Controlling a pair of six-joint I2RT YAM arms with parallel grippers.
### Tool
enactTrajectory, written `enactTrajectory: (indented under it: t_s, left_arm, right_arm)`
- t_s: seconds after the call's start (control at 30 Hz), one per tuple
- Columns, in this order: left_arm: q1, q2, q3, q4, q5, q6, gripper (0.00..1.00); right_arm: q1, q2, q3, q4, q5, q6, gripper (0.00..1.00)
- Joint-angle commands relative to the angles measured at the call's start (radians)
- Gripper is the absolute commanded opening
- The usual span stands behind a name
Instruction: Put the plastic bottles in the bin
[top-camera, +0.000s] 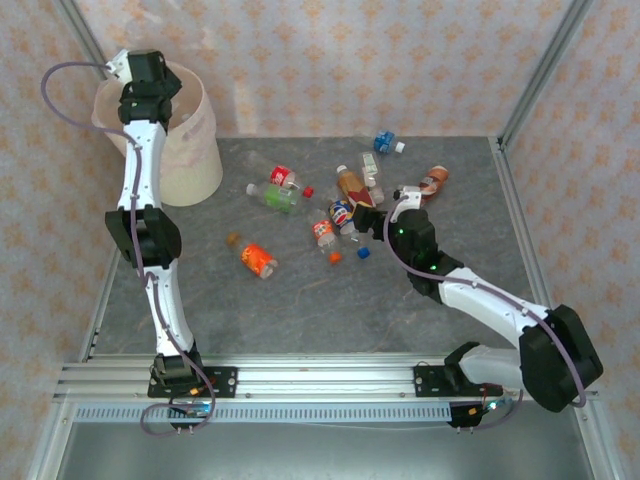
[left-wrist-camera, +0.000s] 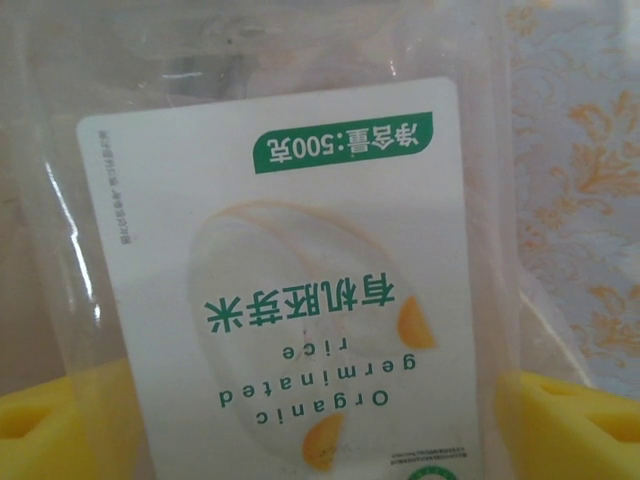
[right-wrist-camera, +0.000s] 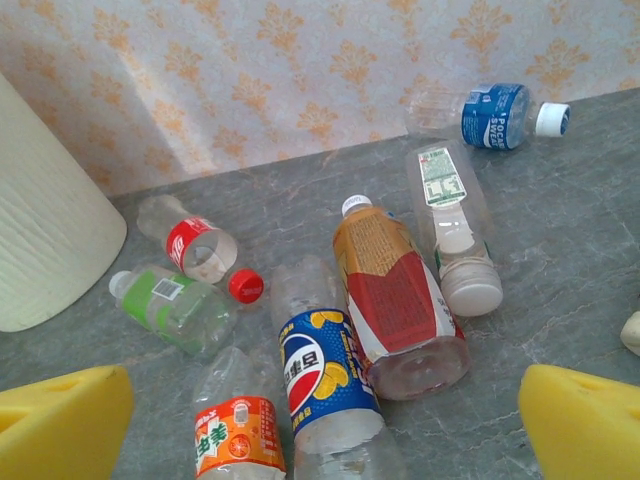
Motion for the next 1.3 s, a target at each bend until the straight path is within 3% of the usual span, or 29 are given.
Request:
enactTrajectory:
  t_s: [0.0,0.4,0.6,0.77,1.03,1.27]
  left_arm:
    - [0.008,-0.02,0.072,-0.04,0.03,-0.005,0.97]
    - [0.003,-0.113,0.042,-0.149,0.07,0.011,1.0]
    - [-0.051,-0.35,-0.296,0.047,0.082,0.078,1.0]
    - [-0.109,-0.534,-0.484,0.125,0.122,0.093,1.0]
    - [-0.268,-0.822,-0.882,0.264,0.078,0.019,1.0]
    - [-0.439,-0.939,-1.069,0.205,-0.003,-0.062,1.0]
  right_arm:
    - [-0.005,0.013,0.035,-0.005,0.009,-0.016,0.99]
    - [-0.005,-0.023,0.005,-0.005,0.01,-0.002,0.99]
    - [-0.005,-0.062,-0.006,-0.005,0.02,-0.004,0.99]
    - [-0.005,-0.06,-0.009,-0.001,0.009,0.003,0.99]
    - [-0.005,-0.057,-0.027,0.03,0.017,0.032,0.99]
    - [-0.005,-0.052,-0.034,0.037,0.018,0.036,0.99]
